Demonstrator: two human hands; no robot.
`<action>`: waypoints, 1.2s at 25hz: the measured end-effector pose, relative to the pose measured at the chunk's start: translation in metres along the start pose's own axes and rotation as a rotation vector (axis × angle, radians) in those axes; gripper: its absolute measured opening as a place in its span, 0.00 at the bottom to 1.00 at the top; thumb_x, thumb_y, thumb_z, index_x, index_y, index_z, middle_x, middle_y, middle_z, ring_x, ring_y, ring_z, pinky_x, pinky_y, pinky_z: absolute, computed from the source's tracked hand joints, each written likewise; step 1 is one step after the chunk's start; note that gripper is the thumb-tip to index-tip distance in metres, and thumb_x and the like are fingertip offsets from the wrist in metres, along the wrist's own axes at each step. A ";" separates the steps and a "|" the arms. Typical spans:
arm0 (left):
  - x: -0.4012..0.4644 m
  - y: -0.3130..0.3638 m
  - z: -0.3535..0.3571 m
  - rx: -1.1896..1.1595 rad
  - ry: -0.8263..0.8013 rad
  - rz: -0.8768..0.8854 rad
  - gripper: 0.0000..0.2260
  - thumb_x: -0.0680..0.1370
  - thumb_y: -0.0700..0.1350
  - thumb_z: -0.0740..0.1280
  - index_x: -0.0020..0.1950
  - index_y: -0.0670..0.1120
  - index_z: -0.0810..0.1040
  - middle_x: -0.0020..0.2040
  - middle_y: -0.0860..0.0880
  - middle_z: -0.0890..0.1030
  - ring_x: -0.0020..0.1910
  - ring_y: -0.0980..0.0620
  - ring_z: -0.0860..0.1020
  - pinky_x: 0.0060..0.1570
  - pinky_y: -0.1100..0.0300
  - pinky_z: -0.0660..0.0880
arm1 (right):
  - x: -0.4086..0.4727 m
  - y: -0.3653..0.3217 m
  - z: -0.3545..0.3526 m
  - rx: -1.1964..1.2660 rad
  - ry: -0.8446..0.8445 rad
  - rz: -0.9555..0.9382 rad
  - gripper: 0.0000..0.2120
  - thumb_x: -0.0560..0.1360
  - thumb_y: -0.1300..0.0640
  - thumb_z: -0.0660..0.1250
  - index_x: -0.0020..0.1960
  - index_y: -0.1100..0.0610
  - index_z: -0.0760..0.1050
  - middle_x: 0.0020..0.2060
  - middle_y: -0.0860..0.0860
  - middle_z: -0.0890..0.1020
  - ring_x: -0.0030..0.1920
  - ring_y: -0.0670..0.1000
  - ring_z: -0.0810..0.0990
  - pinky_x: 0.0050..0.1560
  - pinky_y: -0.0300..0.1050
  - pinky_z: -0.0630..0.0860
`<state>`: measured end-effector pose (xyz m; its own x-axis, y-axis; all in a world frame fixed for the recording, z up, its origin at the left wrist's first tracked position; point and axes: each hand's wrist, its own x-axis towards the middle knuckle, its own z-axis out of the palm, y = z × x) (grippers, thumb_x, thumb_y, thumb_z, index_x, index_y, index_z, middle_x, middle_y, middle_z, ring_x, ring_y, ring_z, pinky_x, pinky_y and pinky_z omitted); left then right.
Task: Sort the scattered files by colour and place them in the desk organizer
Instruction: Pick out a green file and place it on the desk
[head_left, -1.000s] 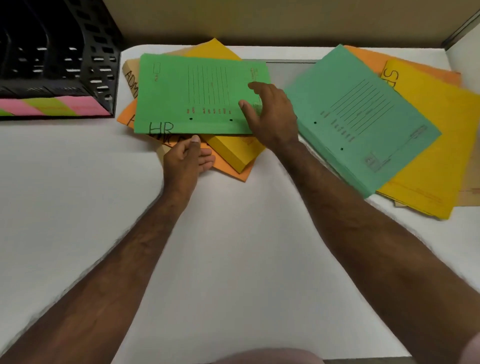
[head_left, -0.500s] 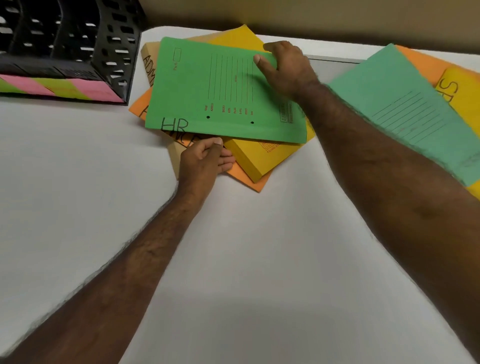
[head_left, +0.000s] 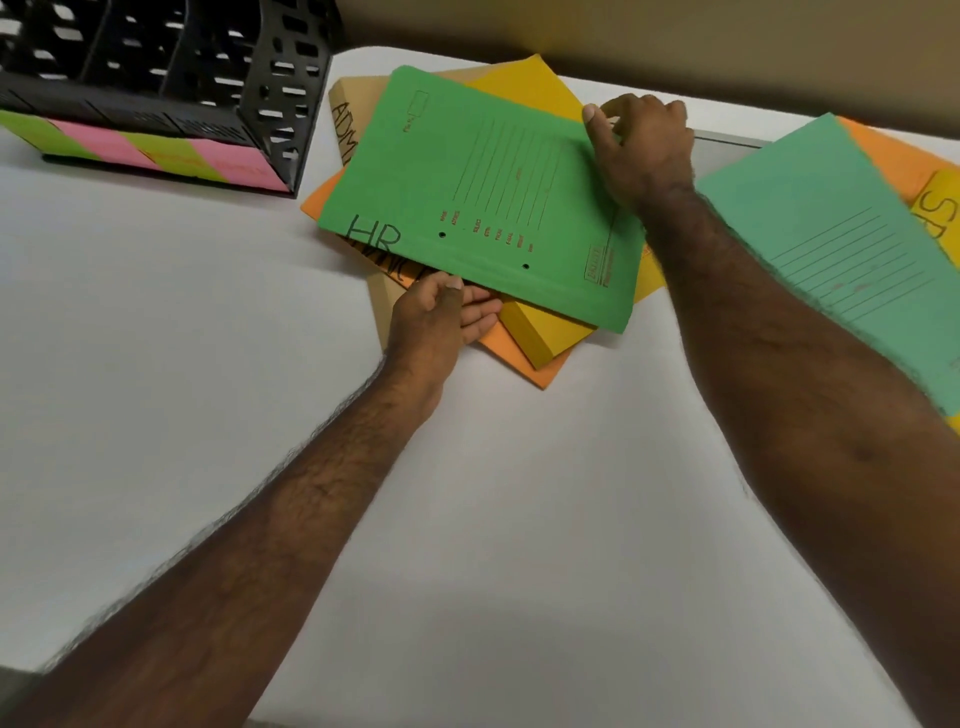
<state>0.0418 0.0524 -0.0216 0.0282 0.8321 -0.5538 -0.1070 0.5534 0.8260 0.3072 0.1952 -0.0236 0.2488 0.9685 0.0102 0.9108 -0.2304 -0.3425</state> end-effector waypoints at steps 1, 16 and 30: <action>-0.001 0.000 -0.002 0.002 -0.001 -0.003 0.13 0.89 0.41 0.57 0.71 0.37 0.73 0.62 0.38 0.84 0.56 0.46 0.87 0.61 0.48 0.83 | -0.003 0.002 -0.001 0.008 0.019 0.019 0.31 0.84 0.32 0.53 0.68 0.53 0.81 0.64 0.56 0.83 0.68 0.63 0.73 0.63 0.57 0.71; -0.068 0.007 -0.061 -0.258 -0.041 0.138 0.28 0.86 0.41 0.63 0.81 0.59 0.58 0.69 0.55 0.81 0.65 0.50 0.83 0.58 0.39 0.82 | -0.159 -0.055 -0.006 0.380 0.064 0.221 0.14 0.81 0.44 0.69 0.40 0.50 0.78 0.37 0.47 0.81 0.42 0.52 0.80 0.45 0.47 0.75; -0.195 -0.017 -0.261 -0.237 0.005 0.227 0.25 0.78 0.35 0.73 0.71 0.53 0.72 0.60 0.52 0.87 0.58 0.48 0.86 0.53 0.46 0.84 | -0.353 -0.217 -0.004 0.702 0.080 0.302 0.16 0.80 0.38 0.68 0.54 0.51 0.79 0.54 0.48 0.84 0.57 0.52 0.82 0.61 0.62 0.80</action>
<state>-0.2217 -0.1289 0.0446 -0.0278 0.9329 -0.3590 -0.3382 0.3291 0.8816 0.0228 -0.0971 0.0511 0.5011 0.8571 -0.1194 0.3839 -0.3438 -0.8570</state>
